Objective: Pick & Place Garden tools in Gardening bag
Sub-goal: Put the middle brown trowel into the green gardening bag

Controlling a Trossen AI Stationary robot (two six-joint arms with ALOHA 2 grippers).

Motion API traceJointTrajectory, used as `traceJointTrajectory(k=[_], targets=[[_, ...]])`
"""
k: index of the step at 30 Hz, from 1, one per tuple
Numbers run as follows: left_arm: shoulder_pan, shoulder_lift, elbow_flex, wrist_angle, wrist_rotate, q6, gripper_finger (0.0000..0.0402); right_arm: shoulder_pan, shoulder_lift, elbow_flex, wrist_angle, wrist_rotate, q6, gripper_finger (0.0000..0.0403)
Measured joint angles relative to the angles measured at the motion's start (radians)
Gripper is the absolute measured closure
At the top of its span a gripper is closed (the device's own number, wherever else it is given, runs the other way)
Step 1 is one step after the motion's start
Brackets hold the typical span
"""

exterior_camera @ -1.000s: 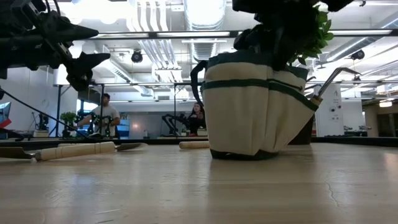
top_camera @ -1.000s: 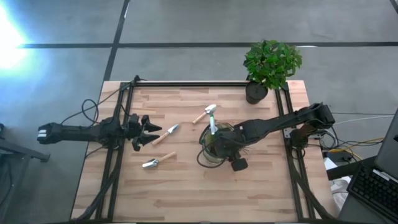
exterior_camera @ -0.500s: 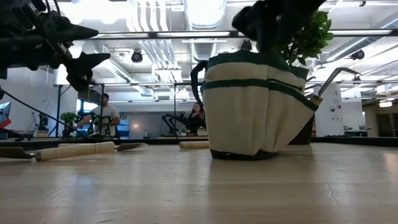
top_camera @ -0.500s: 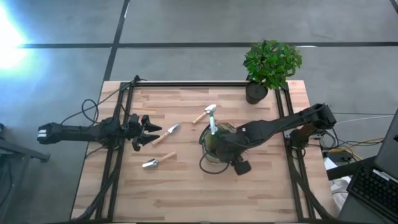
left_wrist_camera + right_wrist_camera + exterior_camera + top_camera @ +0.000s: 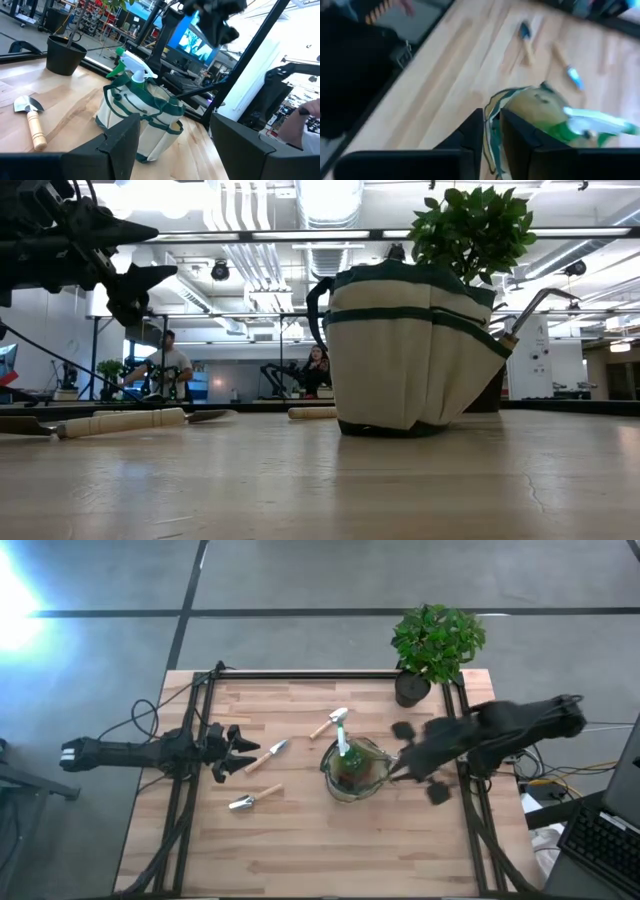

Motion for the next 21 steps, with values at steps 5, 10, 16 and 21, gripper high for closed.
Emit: traceJointTrajectory(k=[5, 10, 16, 21], targets=[[0.000, 0.000, 0.000, 0.000, 0.000, 0.000, 0.0156, 0.000, -0.174, -0.048, 0.072, 0.119, 0.003, 0.0383], [0.000, 0.000, 0.000, 0.000, 0.000, 0.000, 0.0156, -0.005, -0.324, -0.175, 0.114, 0.326, 0.050, 0.0394], [0.000, 0.000, 0.000, 0.000, 0.000, 0.000, 0.0156, -0.008, -0.468, -0.351, 0.131, 0.332, 0.126, 0.0394], [0.000, 0.000, 0.000, 0.000, 0.000, 0.000, 0.0156, -0.009, -0.582, -0.496, 0.180, 0.330, 0.161, 0.0394]])
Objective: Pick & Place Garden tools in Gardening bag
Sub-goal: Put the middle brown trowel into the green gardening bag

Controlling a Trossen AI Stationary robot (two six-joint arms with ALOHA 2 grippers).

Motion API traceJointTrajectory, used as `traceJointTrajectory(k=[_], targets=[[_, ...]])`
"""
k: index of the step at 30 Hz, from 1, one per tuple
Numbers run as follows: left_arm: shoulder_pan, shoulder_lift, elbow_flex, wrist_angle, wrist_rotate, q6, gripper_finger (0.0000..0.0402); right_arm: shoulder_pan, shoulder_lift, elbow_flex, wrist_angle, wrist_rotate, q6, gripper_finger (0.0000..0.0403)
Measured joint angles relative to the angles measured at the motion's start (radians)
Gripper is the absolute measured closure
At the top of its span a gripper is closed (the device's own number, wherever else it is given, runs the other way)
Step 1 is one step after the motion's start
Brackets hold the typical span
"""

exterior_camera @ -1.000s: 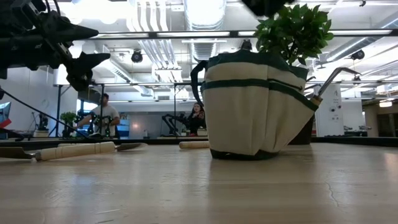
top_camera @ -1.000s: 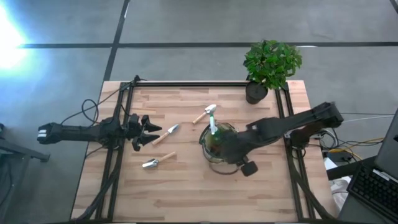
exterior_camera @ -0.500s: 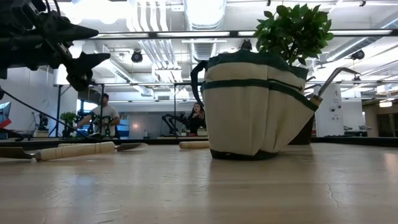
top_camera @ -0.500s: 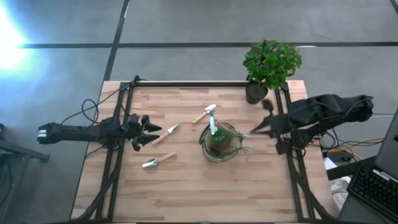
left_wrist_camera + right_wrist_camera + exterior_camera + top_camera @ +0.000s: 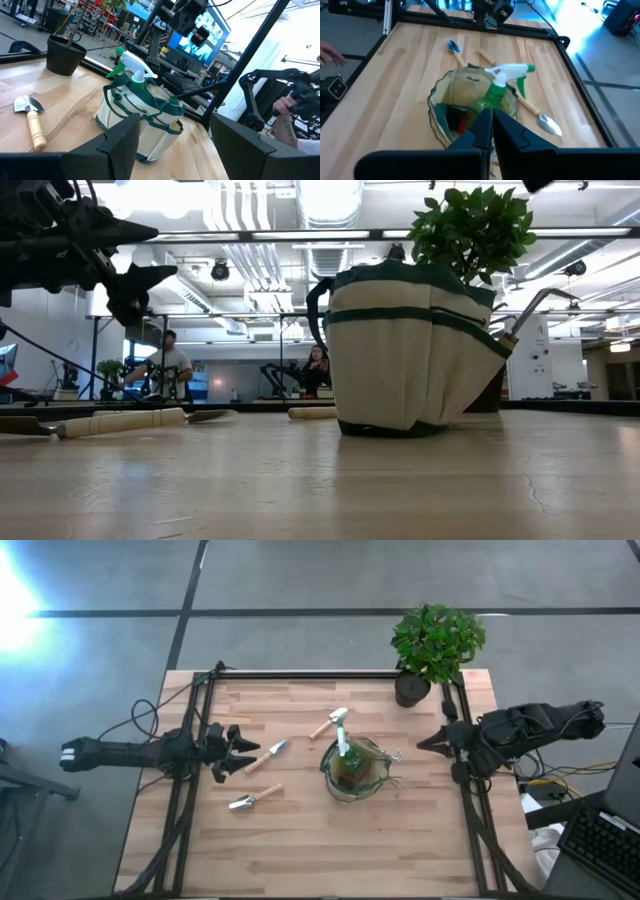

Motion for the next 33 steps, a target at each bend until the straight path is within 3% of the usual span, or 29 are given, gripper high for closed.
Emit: traceJointTrajectory(k=[11, 19, 25, 33], targets=[[0.000, 0.000, 0.000, 0.000, 0.000, 0.000, 0.0156, 0.000, -0.389, -0.285, 0.170, 0.000, 0.025, 0.0394], [0.000, 0.000, 0.000, 0.000, 0.000, 0.000, 0.0156, 0.000, -0.664, -0.483, 0.400, -0.046, -0.071, 0.0394], [0.000, 0.000, 0.000, -0.006, 0.000, 0.000, 0.0156, 0.000, -0.621, -0.607, 0.604, -0.055, -0.091, 0.0394], [0.000, 0.003, 0.000, -0.019, 0.000, 0.000, 0.0156, -0.008, -0.596, -0.718, 0.671, -0.046, -0.099, 0.0394]])
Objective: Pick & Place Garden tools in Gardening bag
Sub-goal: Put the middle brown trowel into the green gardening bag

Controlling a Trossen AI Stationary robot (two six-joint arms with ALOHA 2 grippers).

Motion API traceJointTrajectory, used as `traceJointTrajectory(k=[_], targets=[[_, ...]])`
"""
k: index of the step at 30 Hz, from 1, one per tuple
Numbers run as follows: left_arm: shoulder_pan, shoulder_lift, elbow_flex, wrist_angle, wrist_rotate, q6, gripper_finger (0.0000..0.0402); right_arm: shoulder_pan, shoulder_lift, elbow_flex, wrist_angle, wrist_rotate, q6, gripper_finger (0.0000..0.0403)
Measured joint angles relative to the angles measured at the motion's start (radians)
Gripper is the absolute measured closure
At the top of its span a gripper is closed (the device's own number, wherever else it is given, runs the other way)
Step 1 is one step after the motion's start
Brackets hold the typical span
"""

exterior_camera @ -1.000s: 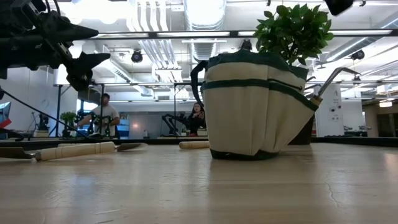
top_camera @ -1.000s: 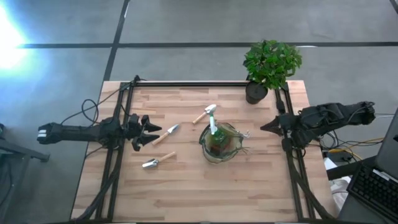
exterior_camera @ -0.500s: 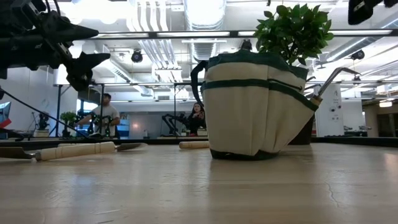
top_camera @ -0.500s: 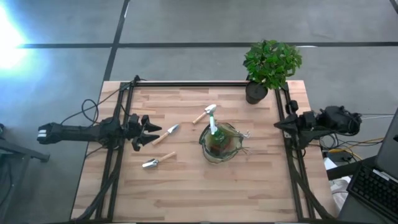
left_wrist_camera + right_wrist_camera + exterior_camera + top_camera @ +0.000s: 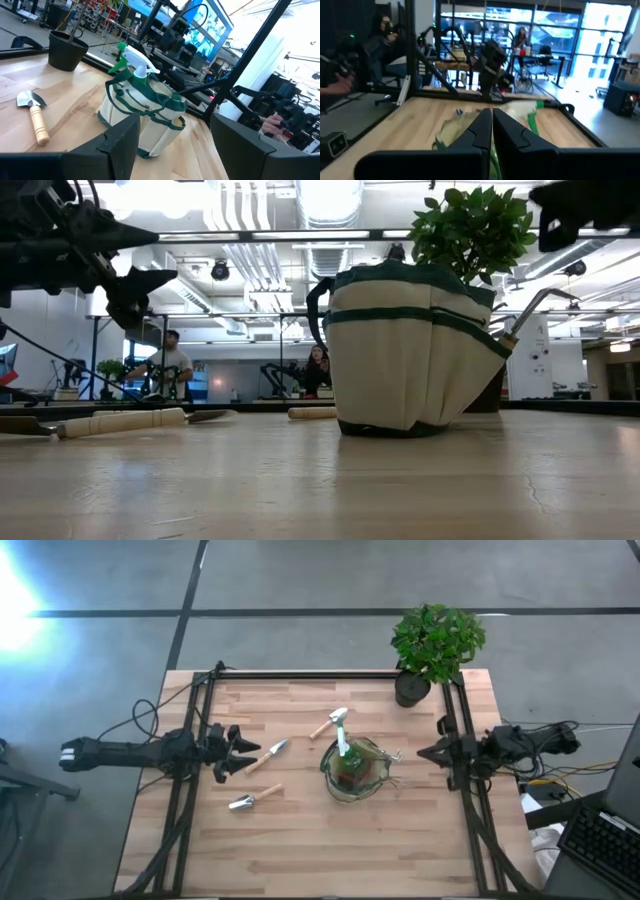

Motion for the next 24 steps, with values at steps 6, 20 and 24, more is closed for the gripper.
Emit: traceJointTrajectory(k=[6, 20, 24], targets=[[0.000, 0.001, 0.000, -0.001, 0.000, 0.000, 0.0156, -0.065, -0.072, -0.098, 0.000, 0.003, 0.054, 0.0394], [0.000, 0.005, 0.000, -0.004, 0.000, -0.107, 0.0156, -0.291, -0.066, -0.148, -0.141, -0.327, 0.093, 0.0394], [0.000, 0.003, 0.000, 0.003, 0.000, -0.144, 0.0156, -0.302, -0.057, -0.143, -0.163, -0.338, 0.102, 0.0394]])
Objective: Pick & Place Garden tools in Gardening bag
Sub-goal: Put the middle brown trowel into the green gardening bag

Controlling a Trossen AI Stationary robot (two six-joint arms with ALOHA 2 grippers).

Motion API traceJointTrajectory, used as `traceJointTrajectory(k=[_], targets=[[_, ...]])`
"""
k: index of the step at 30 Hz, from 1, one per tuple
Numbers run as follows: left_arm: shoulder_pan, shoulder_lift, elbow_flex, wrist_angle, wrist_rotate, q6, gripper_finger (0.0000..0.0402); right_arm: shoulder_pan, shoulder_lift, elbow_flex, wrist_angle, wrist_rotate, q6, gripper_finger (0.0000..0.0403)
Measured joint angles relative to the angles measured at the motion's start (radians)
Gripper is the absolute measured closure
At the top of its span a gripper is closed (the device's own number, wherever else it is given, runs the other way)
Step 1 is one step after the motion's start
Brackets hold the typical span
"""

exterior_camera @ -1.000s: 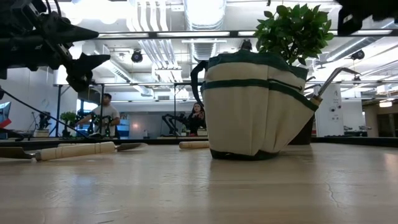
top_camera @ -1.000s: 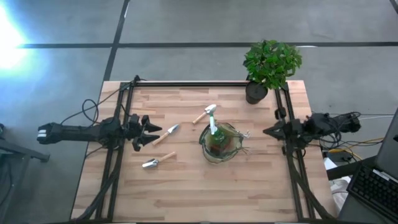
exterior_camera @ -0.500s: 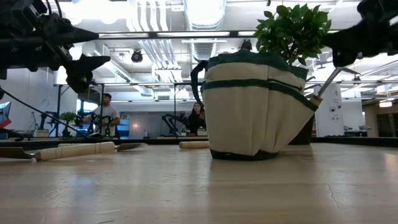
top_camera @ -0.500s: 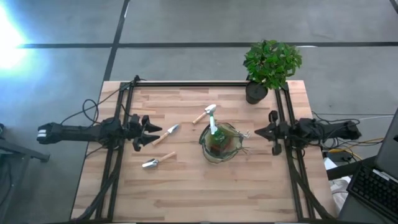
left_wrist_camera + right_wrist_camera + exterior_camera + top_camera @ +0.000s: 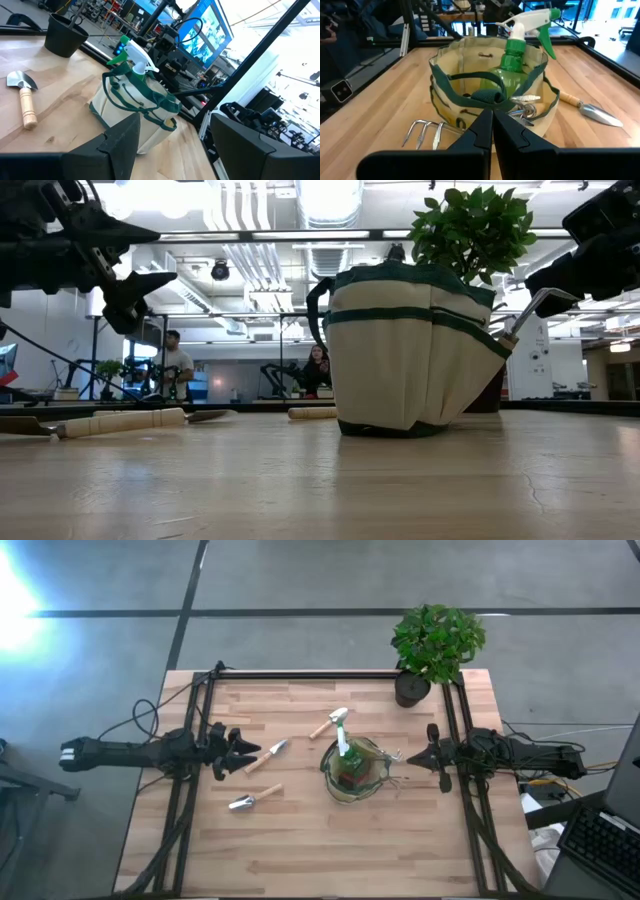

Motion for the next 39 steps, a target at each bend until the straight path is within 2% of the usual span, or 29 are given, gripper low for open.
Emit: traceJointTrajectory(k=[2, 8, 11, 24, 32, 35, 39], targets=[[0.000, 0.000, 0.000, 0.000, -0.011, -0.001, 0.0156, 0.001, 0.000, 0.000, 0.000, 0.020, 0.006, 0.0394], [0.000, 0.000, 0.000, 0.010, -0.028, -0.006, 0.0156, 0.001, 0.000, 0.001, -0.011, 0.231, 0.205, 0.0394], [0.000, 0.000, 0.000, 0.021, -0.064, -0.004, 0.0156, 0.000, -0.002, 0.001, -0.010, 0.281, 0.226, 0.0394], [0.001, 0.001, 0.000, 0.037, -0.335, 0.065, 0.0156, 0.001, 0.000, 0.002, -0.009, 0.285, 0.083, 0.0394], [0.001, 0.002, 0.000, 0.020, -0.336, 0.111, 0.0156, 0.000, 0.000, 0.002, -0.009, 0.285, 0.076, 0.0394], [0.001, 0.001, 0.006, -0.062, -0.312, 0.131, 0.0156, 0.001, 0.000, 0.002, -0.009, 0.285, 0.076, 0.0394], [0.000, 0.004, 0.075, -0.340, -0.319, 0.103, 0.0156, 0.001, 0.000, 0.002, -0.009, 0.285, 0.077, 0.0394]])
